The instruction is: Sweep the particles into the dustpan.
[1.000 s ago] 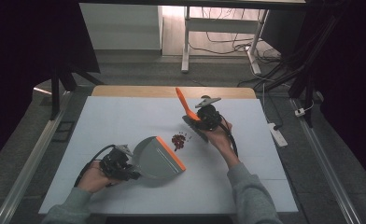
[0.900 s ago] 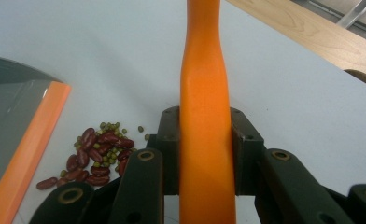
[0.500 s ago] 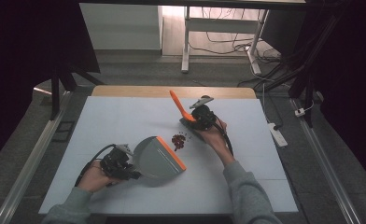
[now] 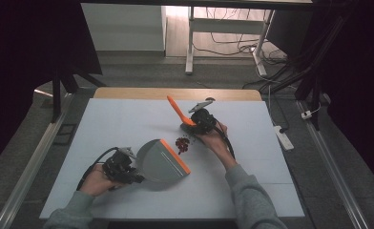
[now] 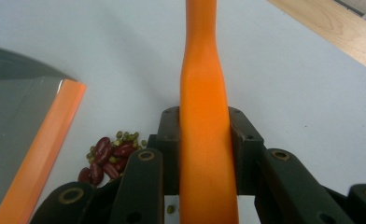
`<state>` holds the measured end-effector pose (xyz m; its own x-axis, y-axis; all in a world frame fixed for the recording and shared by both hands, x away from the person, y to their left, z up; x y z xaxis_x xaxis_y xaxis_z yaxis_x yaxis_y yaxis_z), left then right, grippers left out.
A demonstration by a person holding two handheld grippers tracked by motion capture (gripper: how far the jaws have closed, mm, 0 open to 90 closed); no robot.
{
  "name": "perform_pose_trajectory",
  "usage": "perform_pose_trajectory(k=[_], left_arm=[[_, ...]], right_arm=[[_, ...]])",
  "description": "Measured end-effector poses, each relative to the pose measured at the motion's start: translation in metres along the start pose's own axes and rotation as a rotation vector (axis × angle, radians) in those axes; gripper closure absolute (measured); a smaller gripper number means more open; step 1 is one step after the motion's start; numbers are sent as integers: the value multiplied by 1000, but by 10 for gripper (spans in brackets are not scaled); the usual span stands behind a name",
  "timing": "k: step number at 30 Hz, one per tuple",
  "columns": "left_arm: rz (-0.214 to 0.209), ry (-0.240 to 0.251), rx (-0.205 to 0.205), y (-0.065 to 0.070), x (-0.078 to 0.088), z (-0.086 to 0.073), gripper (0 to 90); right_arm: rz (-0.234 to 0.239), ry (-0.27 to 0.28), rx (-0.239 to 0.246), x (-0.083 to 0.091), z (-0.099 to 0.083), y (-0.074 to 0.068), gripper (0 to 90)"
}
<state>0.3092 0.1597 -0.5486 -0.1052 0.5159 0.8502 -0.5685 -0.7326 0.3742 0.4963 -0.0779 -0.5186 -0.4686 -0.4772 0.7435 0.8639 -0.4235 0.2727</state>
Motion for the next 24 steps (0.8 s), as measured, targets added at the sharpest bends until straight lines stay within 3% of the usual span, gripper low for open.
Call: perform_pose_trajectory(k=[17, 24], left_arm=[[-6, -2, 5, 0, -1, 1, 619], [-6, -3, 5, 0, -1, 1, 619]], right_arm=[[13, -30, 66, 0, 6, -17, 705], [47, -25, 68, 1, 10, -29, 705]])
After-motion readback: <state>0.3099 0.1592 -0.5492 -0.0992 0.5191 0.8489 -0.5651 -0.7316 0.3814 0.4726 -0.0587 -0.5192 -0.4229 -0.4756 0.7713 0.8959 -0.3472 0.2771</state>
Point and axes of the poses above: each handheld gripper's, and its own axes: x roughly backward along the jaws, z roughly out of its top, y roughly to its right, the point moved 5 cm from there along -x, roughly forward along the jaws, and after that the axes turned 15 degrees about x, right-handed, at the moved point
